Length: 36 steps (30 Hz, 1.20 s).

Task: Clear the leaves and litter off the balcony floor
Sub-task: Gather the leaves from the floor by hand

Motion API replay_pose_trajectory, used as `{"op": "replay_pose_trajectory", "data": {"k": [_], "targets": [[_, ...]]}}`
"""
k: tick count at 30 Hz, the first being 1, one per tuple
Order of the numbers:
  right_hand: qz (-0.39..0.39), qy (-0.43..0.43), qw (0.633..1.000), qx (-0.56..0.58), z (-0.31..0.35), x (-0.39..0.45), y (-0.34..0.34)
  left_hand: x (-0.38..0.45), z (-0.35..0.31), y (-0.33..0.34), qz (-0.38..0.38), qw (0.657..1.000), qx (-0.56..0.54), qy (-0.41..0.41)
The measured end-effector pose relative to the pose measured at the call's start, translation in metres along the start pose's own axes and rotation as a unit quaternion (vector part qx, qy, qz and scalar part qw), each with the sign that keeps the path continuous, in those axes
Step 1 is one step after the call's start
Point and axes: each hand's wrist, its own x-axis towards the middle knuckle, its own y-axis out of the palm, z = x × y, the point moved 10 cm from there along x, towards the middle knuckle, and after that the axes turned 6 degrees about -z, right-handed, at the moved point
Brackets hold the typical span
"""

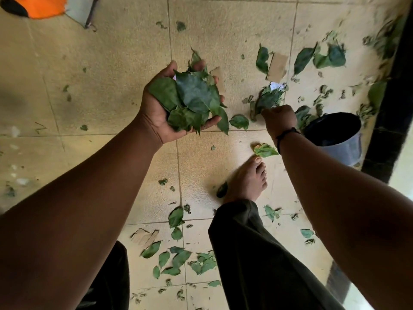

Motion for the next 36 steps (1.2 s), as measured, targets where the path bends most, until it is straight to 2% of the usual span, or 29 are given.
{"op": "replay_pose_trajectory", "data": {"k": [4,9,11,13,17,18,21,23,25,28,30,33,36], "targets": [[0.006,0.120,0.983,0.138,-0.035,0.043,0.027,0.001,-0.001,0.000,0.008,1.000,0.010,-0.006],[0.037,0.239,0.934,0.261,-0.010,0.007,0.027,-0.006,0.000,-0.010,0.008,1.000,0.001,-0.010],[0.038,0.254,0.916,0.308,-0.009,0.000,0.026,-0.010,0.000,-0.013,0.000,1.000,0.003,-0.006],[0.021,0.209,0.932,0.294,-0.005,-0.009,0.016,-0.013,0.000,-0.014,-0.005,1.000,0.001,-0.002],[-0.061,-0.002,0.985,0.160,0.017,-0.029,-0.012,-0.021,0.002,-0.017,-0.012,1.000,-0.007,-0.005],[-0.040,-0.052,0.991,0.113,0.026,-0.039,-0.007,-0.024,0.002,-0.018,-0.013,1.000,-0.004,-0.005],[0.106,-0.161,0.981,-0.034,0.046,-0.069,0.044,-0.033,-0.002,-0.025,-0.016,1.000,0.010,-0.002],[0.144,-0.190,0.960,-0.144,0.050,-0.078,0.072,-0.040,-0.007,-0.035,-0.022,1.000,0.014,0.001],[0.123,-0.197,0.949,-0.215,0.054,-0.077,0.086,-0.046,-0.013,-0.047,-0.024,0.999,0.021,0.004],[0.063,-0.203,0.960,-0.181,0.069,-0.071,0.086,-0.054,-0.020,-0.065,-0.042,0.999,0.026,0.010],[0.050,-0.200,0.963,-0.173,0.077,-0.068,0.087,-0.059,-0.023,-0.074,-0.047,0.998,0.025,0.016],[0.082,-0.211,0.936,-0.271,0.073,-0.065,0.095,-0.065,-0.019,-0.079,-0.043,0.999,0.012,0.015],[0.107,-0.218,0.919,-0.311,0.067,-0.071,0.093,-0.072,-0.011,-0.077,-0.044,0.999,-0.001,0.012]]}}
